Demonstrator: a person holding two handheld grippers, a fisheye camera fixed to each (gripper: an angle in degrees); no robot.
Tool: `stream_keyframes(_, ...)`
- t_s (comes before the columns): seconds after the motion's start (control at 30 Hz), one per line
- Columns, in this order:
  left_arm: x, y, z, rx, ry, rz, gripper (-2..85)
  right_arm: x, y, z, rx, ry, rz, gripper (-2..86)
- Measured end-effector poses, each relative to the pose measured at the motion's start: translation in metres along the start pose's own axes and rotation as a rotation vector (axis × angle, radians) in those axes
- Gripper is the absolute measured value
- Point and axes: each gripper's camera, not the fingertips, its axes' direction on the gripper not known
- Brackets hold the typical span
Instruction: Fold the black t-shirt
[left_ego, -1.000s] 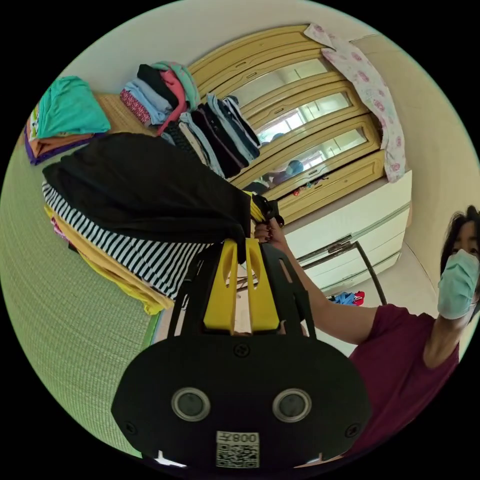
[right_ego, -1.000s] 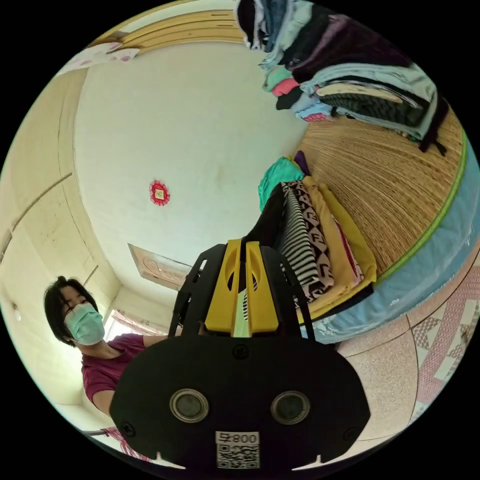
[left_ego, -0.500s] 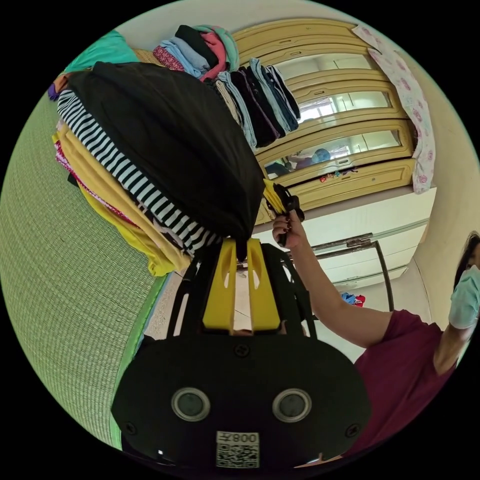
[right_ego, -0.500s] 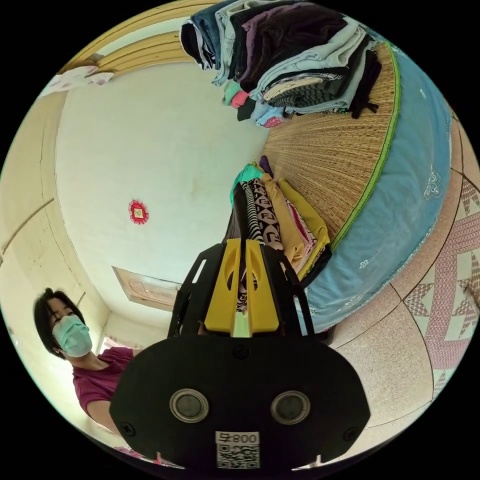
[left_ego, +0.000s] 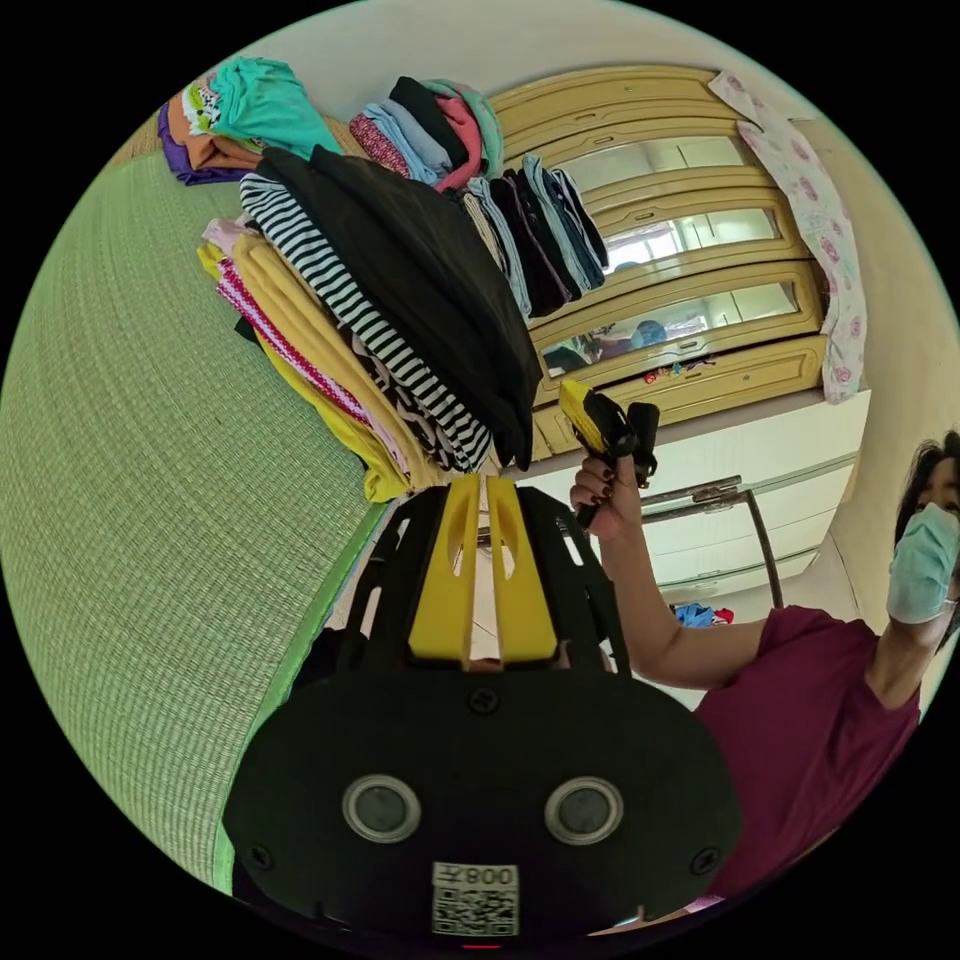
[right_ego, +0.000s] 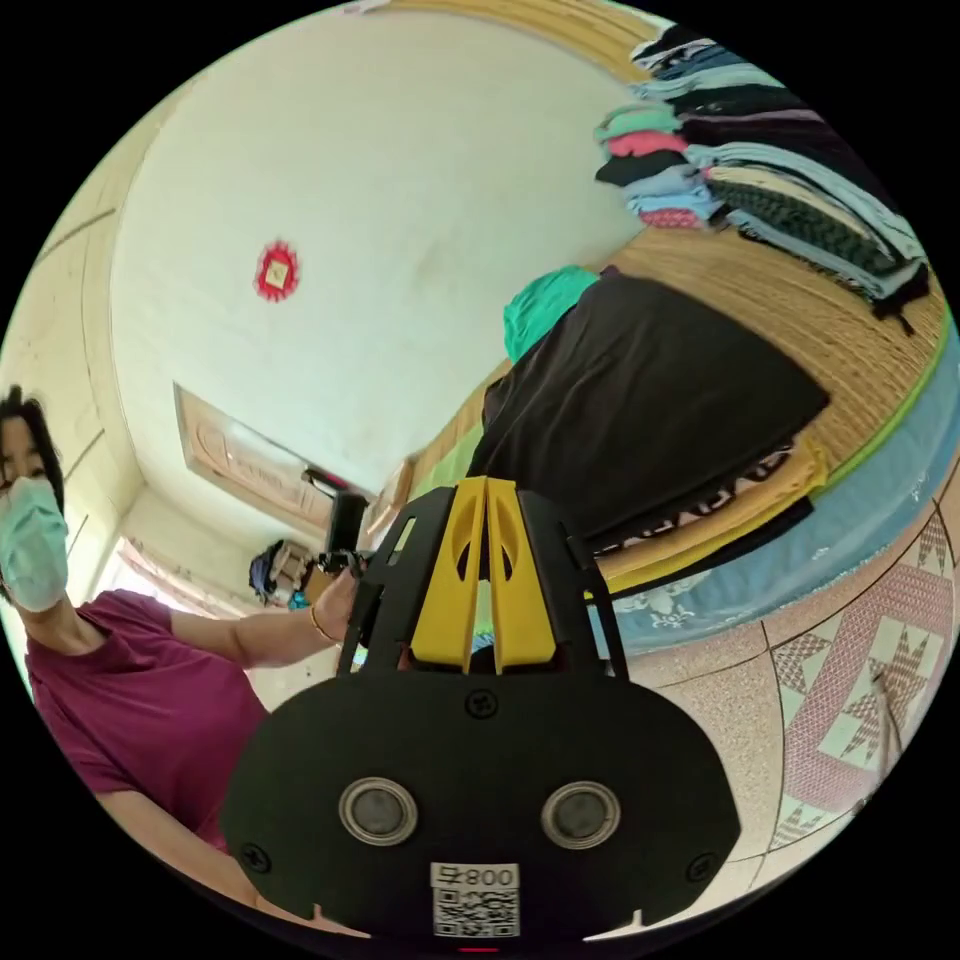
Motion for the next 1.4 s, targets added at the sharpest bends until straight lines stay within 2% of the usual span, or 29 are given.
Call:
stream_keyframes(0.1,0.003,0.016,-0.002,-0.004,-0.072,0.02,0.5,-0.019,0.008,0.059,-0.129,0.118,-0.011,0.0)
stream_keyframes(0.3,-0.001,0.065,-0.02,0.006,-0.187,0.018,0.2,-0.052,0.032,0.065,-0.089,0.154,-0.009,0.0)
stream_keyframes(0.4,-0.008,0.095,-0.032,-0.003,-0.276,0.004,0.1,-0.094,0.046,0.061,-0.061,0.224,-0.082,0.1)
stream_keyframes(0.57,-0.023,0.15,-0.039,-0.092,-0.542,-0.012,0.1,-0.19,0.069,0.052,0.102,0.307,-0.268,0.0)
stream_keyframes(0.73,-0.04,0.209,-0.015,-0.313,-0.837,0.002,0.2,-0.275,0.069,0.049,0.264,0.345,-0.448,0.1)
stream_keyframes(0.83,-0.029,0.236,-0.011,-0.269,-0.907,0.08,0.2,-0.316,0.067,0.05,0.341,0.289,-0.541,0.1)
stream_keyframes(0.97,-0.022,0.267,-0.016,-0.202,-0.933,0.081,0.3,-0.365,0.075,0.054,0.426,0.179,-0.668,0.1)
stream_keyframes(1.17,-0.022,0.31,-0.037,-0.137,-0.883,0.07,0.4,-0.436,0.096,0.085,0.543,0.167,-0.89,0.2)
stream_keyframes(1.27,-0.019,0.33,-0.046,-0.138,-0.879,0.112,0.4,-0.451,0.084,0.128,0.452,0.149,-0.95,0.2)
stream_keyframes(1.4,-0.016,0.359,-0.06,-0.095,-0.884,0.125,0.4,-0.436,0.034,0.194,0.388,0.21,-0.889,0.5)
